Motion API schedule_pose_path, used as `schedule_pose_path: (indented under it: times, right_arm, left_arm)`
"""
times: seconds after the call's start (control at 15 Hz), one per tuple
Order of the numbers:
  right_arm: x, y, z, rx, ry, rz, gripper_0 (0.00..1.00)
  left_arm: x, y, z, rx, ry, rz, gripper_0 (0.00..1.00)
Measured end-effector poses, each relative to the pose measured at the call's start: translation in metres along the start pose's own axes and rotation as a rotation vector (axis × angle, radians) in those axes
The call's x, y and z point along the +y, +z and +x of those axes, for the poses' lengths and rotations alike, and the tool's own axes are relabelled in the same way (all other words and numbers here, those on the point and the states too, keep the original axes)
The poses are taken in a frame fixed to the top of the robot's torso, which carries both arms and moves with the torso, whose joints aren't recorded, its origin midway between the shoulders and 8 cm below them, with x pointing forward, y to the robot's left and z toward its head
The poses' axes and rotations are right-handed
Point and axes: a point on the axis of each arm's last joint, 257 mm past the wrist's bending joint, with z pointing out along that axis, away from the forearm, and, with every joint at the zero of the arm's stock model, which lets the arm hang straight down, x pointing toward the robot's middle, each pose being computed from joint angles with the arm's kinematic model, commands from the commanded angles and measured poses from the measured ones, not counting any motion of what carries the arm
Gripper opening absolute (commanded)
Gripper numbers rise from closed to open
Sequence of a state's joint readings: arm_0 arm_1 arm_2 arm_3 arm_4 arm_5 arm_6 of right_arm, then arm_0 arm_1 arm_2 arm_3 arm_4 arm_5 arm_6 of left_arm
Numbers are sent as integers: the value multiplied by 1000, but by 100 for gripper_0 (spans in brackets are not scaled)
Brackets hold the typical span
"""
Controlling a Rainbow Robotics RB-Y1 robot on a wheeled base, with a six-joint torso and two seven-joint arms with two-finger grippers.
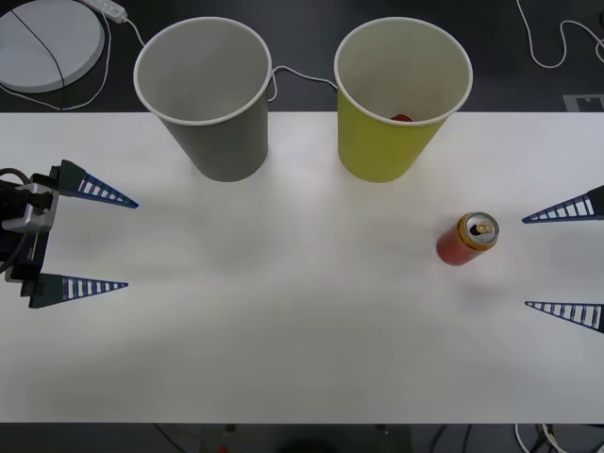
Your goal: Put the can into the green bin and the plastic bottle into the gray bin
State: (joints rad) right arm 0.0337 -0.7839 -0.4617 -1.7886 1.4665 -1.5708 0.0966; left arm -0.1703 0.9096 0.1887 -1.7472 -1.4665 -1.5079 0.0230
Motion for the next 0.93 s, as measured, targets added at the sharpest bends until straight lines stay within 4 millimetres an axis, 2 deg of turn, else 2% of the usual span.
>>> schedule_pose_path:
  times: [0.27,0.47,0.67,0.93]
  right_arm:
    - [0,0,0,0,0,0,100]
    - [8,-1,5,-10,33,0,100]
    - [11,-7,2,-28,42,3,100]
    - [19,-19,12,-60,112,30,100]
  left_arm:
    - [0,0,0,0,0,0,100]
    - [0,0,0,0,0,0,100]
    - [0,0,0,0,0,0,100]
    - [0,0,0,0,0,0,100]
